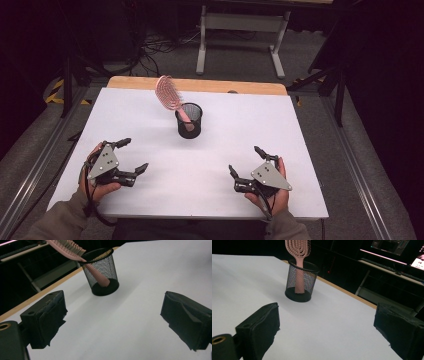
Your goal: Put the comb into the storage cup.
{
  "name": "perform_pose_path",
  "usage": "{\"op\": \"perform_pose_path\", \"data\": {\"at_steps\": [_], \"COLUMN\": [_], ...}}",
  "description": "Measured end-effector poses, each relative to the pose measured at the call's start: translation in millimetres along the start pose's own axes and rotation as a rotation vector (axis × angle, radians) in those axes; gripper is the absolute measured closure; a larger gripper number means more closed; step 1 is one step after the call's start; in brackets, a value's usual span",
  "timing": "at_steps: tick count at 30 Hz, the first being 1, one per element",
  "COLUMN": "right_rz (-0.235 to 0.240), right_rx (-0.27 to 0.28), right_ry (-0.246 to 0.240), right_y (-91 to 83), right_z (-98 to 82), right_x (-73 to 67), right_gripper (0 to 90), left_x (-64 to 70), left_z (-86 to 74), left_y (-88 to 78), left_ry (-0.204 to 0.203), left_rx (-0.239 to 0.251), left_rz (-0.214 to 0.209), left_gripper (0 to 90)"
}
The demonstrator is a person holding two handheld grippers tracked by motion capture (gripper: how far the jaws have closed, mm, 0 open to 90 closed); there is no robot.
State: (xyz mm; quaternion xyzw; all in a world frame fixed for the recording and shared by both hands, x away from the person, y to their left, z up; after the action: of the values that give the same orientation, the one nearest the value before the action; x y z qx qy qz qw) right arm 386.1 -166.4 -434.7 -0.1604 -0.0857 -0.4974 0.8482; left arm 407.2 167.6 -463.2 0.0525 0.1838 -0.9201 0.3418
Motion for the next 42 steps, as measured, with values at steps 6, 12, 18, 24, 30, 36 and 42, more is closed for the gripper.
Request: {"op": "perform_pose_path", "data": {"at_steps": [6,12,18,24,30,36,42], "right_rz": [0.004,0.010,0.012,0.008,0.011,0.016,0.011], "right_rx": [-0.006,-0.011,-0.022,-0.016,-0.011,-0.015,-0.006], "right_ry": [0.001,0.000,-0.003,-0.002,0.001,-0.008,-0.014], "right_y": [1.6,4.2,4.6,2.9,1.8,2.1,2.6], "right_z": [-1.0,-3.3,-6.6,-4.9,-3.4,-3.9,-0.9], "right_x": [-0.9,-2.3,-2.0,-1.6,-1.6,-3.1,-5.5], "right_gripper": [6.8,6.8,6.7,6.6,6.5,6.5,6.5], "left_x": [1.1,0.2,-5.6,-5.9,-6.7,-3.4,-1.2], "left_z": [-13.5,-31.2,-36.2,-33.2,-31.2,-23.2,-21.1], "left_y": [0.0,-2.2,-7.3,-10.0,-12.4,-15.0,-18.2], "left_ry": [-0.025,-0.055,-0.089,-0.080,-0.079,-0.076,-0.074], "left_rx": [-0.014,-0.037,-0.024,-0.009,0.003,0.040,0.051], "left_rz": [-0.013,-0.007,0.013,0.026,0.035,0.034,0.029], "left_gripper": [6.5,6.4,6.0,6.0,5.9,5.8,5.4]}}
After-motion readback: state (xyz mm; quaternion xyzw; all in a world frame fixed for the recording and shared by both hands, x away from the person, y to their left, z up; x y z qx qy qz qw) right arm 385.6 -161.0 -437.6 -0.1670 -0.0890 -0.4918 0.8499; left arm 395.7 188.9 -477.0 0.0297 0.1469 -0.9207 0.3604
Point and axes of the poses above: each handheld gripper's, and its own axes: y roughly forward along the jaws, z roughly out of its top, x roughly to its right, the point moved 9 cm from there along y, roughly forward along the jaws, and after that the axes turned 1 degree about x, right-handed, at the moved point
